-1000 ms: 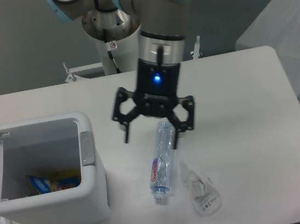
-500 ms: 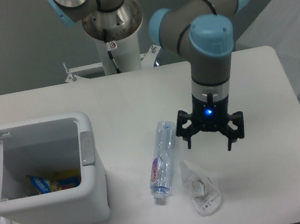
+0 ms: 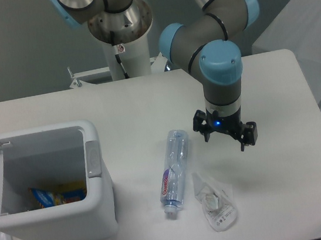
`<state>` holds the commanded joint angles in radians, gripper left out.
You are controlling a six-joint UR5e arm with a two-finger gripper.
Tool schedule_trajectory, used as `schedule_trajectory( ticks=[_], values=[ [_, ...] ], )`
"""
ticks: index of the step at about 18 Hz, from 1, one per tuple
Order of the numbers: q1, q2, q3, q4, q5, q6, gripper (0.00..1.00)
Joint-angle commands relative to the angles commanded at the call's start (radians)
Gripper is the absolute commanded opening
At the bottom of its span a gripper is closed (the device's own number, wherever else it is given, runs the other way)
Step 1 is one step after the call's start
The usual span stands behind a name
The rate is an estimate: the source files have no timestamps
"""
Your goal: Open the trash can
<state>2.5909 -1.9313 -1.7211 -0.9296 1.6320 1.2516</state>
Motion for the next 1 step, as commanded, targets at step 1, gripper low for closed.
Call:
schedule_trajectory(
  ticks=[1],
  values=[
    [0.005, 0.0, 0.0, 0.0, 0.012, 0.008, 1.0]
  ],
)
